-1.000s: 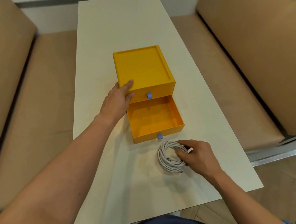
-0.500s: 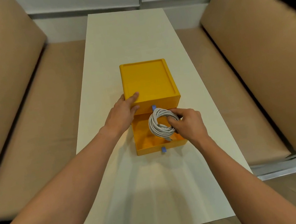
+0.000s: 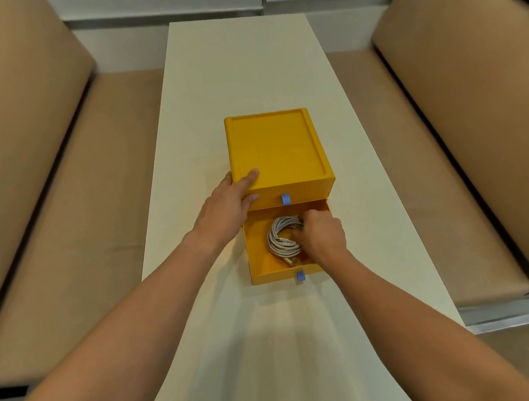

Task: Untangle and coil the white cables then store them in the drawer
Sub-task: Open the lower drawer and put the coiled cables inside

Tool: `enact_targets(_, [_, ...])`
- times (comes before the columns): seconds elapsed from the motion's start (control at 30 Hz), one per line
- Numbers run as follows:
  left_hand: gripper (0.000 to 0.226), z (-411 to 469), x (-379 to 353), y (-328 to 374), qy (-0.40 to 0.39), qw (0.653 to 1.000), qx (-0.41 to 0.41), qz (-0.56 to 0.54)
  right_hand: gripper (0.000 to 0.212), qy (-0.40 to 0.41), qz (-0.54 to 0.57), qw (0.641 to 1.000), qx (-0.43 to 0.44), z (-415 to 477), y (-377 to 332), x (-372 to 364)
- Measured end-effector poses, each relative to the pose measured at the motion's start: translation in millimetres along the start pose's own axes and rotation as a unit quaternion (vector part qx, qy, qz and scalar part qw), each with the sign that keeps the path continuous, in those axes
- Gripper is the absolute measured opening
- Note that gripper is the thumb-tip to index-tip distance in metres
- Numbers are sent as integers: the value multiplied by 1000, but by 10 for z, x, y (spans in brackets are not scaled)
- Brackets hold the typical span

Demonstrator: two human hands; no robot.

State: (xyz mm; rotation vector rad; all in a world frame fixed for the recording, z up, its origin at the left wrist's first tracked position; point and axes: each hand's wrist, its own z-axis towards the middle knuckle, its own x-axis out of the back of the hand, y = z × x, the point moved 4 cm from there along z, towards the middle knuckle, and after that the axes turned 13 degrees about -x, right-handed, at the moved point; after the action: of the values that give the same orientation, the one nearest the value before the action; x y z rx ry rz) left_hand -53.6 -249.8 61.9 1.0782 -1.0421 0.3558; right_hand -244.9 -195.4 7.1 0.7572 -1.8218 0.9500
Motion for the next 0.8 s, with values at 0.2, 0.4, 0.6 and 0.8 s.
enact_targets(0.2, [54, 7, -8, -7, 1, 1000, -1, 6, 30, -9, -55, 998, -7, 31, -17, -43])
enact_targets(0.4, [54, 0, -18, -27, -1, 1000, -1, 6, 29, 4, -65, 998, 10, -72, -10, 112])
enact_targets(0.6, [53, -5, 0, -9, 5, 1000, -9, 2, 27, 52, 96, 991, 74, -401, 426, 530])
enact_targets(0.8, [53, -11, 20, 5, 5, 1000, -13, 4, 79, 7, 233, 971, 48, -669, 927, 349])
